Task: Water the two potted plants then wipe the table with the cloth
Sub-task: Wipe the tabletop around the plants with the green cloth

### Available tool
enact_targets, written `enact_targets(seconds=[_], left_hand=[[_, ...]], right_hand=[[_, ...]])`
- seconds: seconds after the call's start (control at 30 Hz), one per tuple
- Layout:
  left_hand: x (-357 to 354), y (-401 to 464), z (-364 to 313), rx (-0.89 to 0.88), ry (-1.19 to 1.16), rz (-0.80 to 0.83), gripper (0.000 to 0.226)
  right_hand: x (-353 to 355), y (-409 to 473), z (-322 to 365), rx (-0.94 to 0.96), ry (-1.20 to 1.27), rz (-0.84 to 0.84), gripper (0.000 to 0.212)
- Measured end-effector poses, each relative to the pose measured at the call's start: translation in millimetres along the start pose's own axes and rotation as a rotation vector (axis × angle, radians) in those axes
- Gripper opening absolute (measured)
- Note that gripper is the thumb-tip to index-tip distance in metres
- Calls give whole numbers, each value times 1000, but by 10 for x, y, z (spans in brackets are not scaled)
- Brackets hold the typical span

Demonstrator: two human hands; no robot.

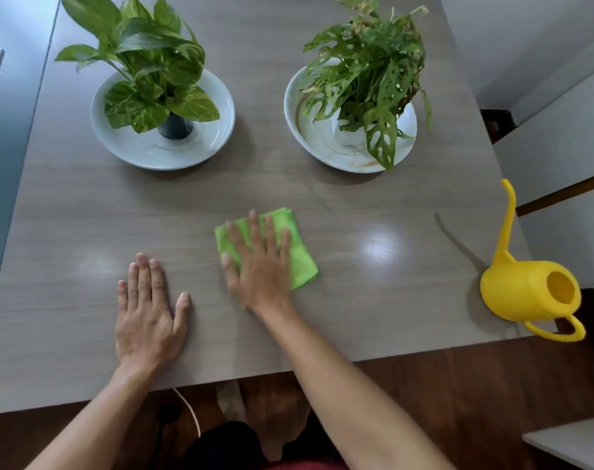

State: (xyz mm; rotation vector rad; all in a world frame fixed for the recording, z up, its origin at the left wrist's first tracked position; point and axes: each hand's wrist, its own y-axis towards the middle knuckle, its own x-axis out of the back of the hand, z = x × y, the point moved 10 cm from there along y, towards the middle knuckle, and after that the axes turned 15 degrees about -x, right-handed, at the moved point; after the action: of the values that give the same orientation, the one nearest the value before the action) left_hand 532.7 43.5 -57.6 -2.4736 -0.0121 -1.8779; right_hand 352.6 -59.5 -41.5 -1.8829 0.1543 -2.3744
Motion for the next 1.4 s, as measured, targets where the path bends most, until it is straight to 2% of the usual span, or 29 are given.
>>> enact_targets(seconds=[0.07,0.1,0.23,0.3,0.37,0.47,0.57,0.73,0.8,0.87,1.0,1.13,1.2,1.3,1.4], left_hand=[[5,2,7,4,-9,3,81],[2,-1,16,6,-6,8,81],[0,-8,15,1,16,7,79],[0,0,10,3,25,4,79],[-14,-3,9,6,32,2,78],[-9,-1,12,6,32,-15,78],[2,-13,13,-3,27,-24,78],[89,-21,53,-9,-154,-96,75],[167,-69,252,64,-193,-148,74],[226,-181,588,168,-134,-148,76],[285,-336,1055,242,-37,-81,76],[265,-331,1074,260,4,-62,74],[283,-331,1061,253,9,-63,74],[288,-330,1060,249,24,-68,73],[276,-335,1049,243,28,-81,72]], right_hand=[[-20,-306,-213,98,-24,13,60],[32,-360,-505,63,-23,-7,60],[438,-116,-2001,-342,-92,-88,63],[598,201,-2445,-490,-82,-68,66],[667,523,-2567,-592,-50,-63,68],[644,851,-2295,-657,-24,-93,62],[530,1007,-1693,-575,-30,-107,61],[200,799,-394,-286,-59,-47,62],[61,519,83,-119,-58,-39,62],[-53,181,388,12,-35,-51,62],[-263,-628,665,282,-20,-25,60],[-234,-1060,240,509,-58,18,59],[-71,-702,-201,433,-105,-19,58],[162,199,-648,103,-164,-34,60],[229,802,-307,-138,-132,-67,63]])
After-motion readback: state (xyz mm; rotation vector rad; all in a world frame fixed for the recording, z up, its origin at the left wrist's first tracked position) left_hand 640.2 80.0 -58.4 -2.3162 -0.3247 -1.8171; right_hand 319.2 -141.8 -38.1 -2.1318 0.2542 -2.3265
